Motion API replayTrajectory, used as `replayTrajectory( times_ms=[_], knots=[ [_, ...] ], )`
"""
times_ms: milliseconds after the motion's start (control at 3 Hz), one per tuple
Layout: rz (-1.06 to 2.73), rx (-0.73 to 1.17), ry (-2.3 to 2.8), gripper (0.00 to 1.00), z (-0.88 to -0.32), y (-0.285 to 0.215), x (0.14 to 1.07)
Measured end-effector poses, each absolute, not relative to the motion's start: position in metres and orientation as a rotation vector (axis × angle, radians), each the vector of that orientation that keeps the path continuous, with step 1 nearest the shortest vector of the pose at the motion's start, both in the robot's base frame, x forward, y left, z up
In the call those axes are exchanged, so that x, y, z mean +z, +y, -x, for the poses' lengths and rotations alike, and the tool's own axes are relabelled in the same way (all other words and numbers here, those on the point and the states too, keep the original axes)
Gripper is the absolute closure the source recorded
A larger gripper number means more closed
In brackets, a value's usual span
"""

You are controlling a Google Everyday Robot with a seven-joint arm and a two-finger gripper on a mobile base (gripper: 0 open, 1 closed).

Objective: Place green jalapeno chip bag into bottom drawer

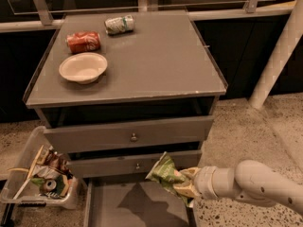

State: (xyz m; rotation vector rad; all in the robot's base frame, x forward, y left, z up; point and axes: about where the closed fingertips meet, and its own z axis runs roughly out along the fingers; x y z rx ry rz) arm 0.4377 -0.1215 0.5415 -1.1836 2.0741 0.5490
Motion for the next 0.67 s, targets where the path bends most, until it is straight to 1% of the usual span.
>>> replayTrajectory(
  times_ms=[333,667],
  knots=[
    [1.188,0.483,2.098,1.00,-0.450,-0.122,0.503],
    [1.161,0.382,2.080,1.00,-0.478,-0.134,0.455]
  ],
)
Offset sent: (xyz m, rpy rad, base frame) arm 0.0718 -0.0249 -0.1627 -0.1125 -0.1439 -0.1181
